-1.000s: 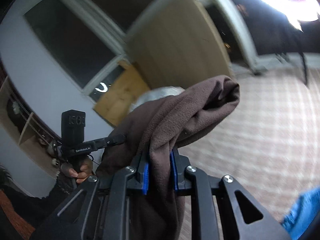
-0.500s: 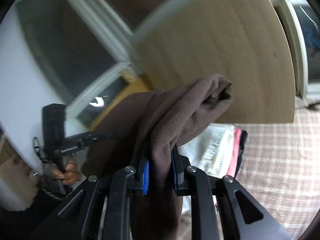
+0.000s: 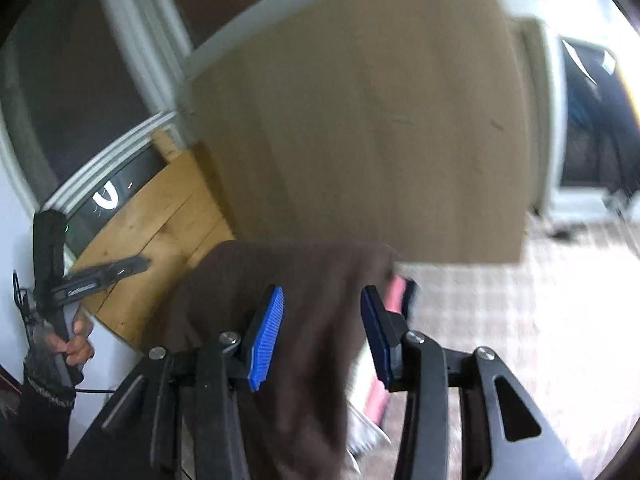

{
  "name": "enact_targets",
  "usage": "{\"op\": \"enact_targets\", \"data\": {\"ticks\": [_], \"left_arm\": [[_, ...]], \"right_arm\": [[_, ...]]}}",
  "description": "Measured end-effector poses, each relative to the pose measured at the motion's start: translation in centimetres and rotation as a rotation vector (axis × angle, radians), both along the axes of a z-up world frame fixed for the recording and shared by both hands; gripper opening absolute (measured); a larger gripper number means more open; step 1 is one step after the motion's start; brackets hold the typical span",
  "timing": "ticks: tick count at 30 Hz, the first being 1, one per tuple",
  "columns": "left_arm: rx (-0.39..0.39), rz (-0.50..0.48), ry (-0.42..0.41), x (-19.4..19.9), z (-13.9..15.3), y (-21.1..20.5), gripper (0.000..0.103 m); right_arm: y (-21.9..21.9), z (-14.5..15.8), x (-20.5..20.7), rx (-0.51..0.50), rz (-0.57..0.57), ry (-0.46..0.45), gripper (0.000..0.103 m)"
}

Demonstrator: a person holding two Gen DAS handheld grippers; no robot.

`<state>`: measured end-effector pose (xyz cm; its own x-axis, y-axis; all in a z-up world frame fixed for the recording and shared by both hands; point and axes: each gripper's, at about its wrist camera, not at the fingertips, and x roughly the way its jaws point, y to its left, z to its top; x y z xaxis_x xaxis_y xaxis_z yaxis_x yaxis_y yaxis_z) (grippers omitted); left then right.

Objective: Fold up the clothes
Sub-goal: 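Lift the folded brown garment with both tools and carry it toward the clothes stack, then lower the brown garment onto the clothes stack and open both tools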

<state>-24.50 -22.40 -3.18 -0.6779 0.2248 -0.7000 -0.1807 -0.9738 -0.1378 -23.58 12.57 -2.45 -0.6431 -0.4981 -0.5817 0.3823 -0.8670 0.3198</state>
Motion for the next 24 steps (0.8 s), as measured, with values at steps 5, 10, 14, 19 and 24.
{"op": "enact_targets", "data": {"ticks": [5, 10, 14, 19, 24], "left_arm": [[0.017, -0.020, -0.092, -6.1, -5.2, 1.3, 0.026], [0.005, 0.016, -0.151, -8.7, -9.5, 0.4, 0.031], [0.033, 0.072, -0.162, -8.5, -7.8, -0.9, 0.028], [-0.044, 0.093, -0.075, -2.3, -2.4, -1.0, 0.044], [-0.018, 0.087, -0.046, 6.3, -0.8, 1.2, 0.064]], "right_arm": [[-4.4, -4.2, -5.5, 0.136, 0.017, -0.057, 0.040], [-3.5, -8.7, -9.4, 0.131, 0.003, -0.156, 0.042], [-3.4, -6.5, -8.3, 0.189, -0.011, -0.170, 0.043], [-1.2, -2.2, -4.5, 0.265, -0.117, -0.150, 0.058], [1.6, -0.6, 4.3, 0.269, -0.203, -0.117, 0.066]]}}
